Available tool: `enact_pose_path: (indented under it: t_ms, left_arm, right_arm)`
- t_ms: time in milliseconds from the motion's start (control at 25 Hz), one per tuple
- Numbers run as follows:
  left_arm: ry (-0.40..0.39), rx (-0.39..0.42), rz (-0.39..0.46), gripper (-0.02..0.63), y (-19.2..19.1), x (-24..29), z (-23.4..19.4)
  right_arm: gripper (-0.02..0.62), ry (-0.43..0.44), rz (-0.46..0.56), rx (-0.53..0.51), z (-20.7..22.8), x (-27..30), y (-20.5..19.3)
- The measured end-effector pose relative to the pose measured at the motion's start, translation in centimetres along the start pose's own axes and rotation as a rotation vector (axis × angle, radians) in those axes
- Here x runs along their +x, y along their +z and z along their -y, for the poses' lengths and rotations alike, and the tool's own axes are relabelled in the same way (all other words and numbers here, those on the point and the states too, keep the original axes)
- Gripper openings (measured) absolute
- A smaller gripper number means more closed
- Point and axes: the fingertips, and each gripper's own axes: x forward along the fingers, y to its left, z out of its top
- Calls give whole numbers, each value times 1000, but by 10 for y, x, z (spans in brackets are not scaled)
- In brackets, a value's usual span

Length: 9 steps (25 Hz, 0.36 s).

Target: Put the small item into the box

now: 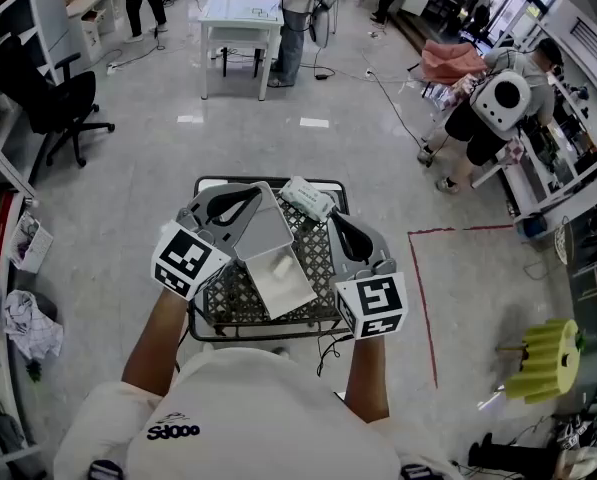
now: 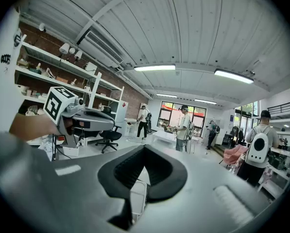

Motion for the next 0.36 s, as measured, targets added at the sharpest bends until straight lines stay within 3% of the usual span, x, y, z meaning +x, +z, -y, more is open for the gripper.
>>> enact_pose_path:
  t_ms: [360]
  left_arm:
    - [-21, -68, 10, 6, -5, -5, -1]
  right_arm:
    - [9, 2, -3, 12, -6, 4, -4]
